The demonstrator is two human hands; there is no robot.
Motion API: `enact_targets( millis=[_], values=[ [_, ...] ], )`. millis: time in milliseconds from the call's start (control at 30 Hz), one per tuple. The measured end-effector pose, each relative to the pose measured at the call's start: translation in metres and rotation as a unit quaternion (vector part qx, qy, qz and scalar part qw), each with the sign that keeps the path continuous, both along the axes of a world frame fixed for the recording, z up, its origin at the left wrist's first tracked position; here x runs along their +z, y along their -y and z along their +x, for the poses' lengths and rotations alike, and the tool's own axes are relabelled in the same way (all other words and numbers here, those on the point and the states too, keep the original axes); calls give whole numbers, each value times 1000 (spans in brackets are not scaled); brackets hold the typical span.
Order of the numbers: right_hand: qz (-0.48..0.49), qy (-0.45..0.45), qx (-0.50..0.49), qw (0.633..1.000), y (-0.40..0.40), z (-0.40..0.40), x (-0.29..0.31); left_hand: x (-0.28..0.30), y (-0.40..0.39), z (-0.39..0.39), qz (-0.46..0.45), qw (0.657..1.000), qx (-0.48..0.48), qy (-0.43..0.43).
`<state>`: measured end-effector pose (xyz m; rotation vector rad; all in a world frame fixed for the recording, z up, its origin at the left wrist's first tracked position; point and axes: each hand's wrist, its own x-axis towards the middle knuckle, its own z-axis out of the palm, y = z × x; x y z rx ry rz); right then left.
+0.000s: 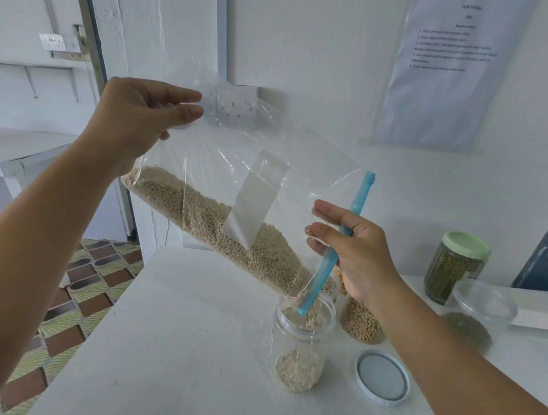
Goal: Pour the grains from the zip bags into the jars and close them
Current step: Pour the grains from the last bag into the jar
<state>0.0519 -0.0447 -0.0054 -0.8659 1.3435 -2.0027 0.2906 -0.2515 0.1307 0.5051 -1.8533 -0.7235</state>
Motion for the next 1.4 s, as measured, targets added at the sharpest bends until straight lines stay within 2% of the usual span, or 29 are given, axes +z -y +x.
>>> enact_targets(
  millis=[1400],
  values=[
    [-10,5,34,999,14,6,11,8,22,9,21,1000,-5,-22]
  ],
)
